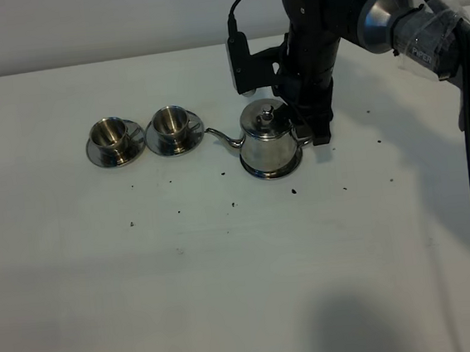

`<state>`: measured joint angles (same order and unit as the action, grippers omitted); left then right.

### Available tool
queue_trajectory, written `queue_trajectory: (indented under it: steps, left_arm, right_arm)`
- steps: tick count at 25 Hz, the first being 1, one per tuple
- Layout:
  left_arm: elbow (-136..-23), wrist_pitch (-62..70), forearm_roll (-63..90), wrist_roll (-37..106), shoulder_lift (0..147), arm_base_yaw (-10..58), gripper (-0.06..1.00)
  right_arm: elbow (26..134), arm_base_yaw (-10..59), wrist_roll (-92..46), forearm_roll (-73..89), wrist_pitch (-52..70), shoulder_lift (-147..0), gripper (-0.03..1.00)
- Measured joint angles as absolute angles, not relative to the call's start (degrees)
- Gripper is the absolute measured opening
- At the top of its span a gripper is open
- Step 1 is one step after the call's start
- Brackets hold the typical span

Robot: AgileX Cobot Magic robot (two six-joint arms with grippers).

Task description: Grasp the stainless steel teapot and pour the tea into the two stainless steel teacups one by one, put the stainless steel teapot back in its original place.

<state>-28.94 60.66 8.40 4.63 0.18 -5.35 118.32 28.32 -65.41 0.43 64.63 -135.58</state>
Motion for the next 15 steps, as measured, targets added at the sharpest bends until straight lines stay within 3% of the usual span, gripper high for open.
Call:
queue_trajectory:
  steps: [15]
  left_arm:
    - [-28.94,60.66,8.4,4.7,0.18,-5.35,0.39]
  right_arm:
    - [118.32,29.35,-64.91,-1.47,64.23,-137.13,0.38]
